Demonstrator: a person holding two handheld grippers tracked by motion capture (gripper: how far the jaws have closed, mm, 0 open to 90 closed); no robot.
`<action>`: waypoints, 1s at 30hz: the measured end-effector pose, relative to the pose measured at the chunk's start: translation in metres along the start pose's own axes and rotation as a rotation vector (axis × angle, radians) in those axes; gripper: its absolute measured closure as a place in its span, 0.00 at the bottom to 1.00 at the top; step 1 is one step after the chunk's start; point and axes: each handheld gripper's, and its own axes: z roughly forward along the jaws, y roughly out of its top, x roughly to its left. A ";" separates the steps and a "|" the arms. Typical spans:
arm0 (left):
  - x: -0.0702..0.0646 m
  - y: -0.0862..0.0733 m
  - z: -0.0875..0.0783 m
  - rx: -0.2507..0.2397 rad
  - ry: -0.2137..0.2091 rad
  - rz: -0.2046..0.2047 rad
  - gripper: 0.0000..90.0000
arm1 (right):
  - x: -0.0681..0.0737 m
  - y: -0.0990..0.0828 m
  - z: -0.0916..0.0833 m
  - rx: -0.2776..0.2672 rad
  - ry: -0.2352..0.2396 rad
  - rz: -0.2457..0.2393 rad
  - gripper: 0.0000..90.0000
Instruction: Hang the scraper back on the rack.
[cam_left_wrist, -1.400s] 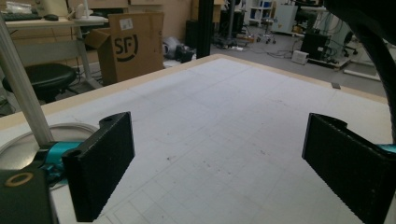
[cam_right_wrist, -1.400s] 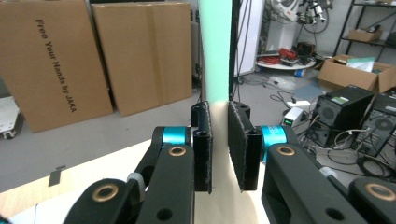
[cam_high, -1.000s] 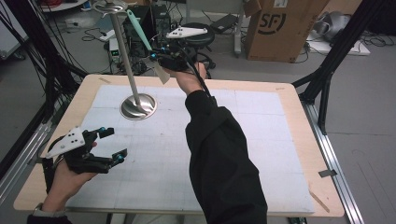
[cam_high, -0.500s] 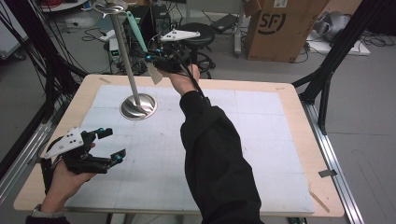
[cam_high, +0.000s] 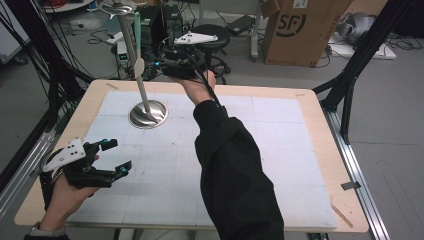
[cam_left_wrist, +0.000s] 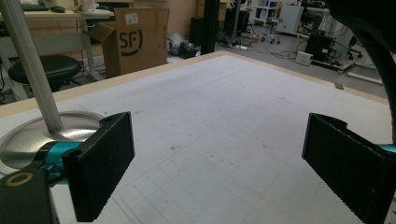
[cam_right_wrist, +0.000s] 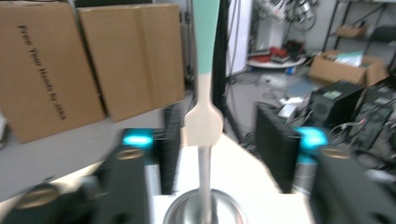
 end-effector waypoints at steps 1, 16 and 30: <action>0.000 0.000 -0.001 0.002 0.003 0.001 0.11 | 0.000 0.000 -0.004 0.011 0.012 0.008 0.44; -0.001 -0.008 0.001 0.010 -0.028 -0.033 0.11 | -0.002 -0.044 -0.061 0.049 0.061 -0.026 0.10; -0.004 -0.011 0.007 0.032 -0.032 -0.018 0.11 | -0.017 -0.120 -0.116 0.091 0.004 0.043 0.00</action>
